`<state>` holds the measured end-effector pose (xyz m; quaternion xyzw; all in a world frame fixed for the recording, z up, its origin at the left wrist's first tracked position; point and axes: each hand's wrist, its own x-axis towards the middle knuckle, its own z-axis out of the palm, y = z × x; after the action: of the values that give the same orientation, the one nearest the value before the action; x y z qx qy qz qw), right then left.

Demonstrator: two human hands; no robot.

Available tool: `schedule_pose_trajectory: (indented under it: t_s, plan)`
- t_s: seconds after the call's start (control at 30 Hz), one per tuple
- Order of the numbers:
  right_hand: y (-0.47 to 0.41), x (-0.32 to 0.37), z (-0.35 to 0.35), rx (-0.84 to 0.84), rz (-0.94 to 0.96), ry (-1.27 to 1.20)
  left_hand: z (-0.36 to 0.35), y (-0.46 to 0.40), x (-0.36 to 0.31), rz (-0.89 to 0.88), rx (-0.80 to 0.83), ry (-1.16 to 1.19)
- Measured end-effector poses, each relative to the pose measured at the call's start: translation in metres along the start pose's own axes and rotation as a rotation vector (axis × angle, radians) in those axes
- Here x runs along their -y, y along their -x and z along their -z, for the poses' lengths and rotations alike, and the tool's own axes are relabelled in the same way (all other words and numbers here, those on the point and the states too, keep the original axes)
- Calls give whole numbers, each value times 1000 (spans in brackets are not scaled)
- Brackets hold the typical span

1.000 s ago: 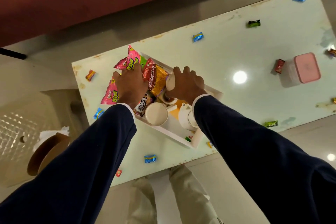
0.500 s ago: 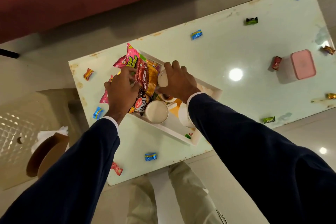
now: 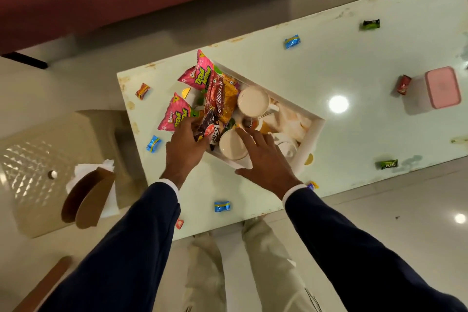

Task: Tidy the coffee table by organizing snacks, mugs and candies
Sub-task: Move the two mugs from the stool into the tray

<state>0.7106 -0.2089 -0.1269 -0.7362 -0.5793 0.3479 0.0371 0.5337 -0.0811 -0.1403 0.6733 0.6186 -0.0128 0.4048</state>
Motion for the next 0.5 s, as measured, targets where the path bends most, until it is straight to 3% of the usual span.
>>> schedule_pose_trajectory:
  t_s: [0.4,0.5]
  plan:
    - [-27,27,-4,-29,-154,25,14,-12,16,-75,22,-24]
    - [-19,32,3,-118,-138,135,20,0,20,-90,5,13]
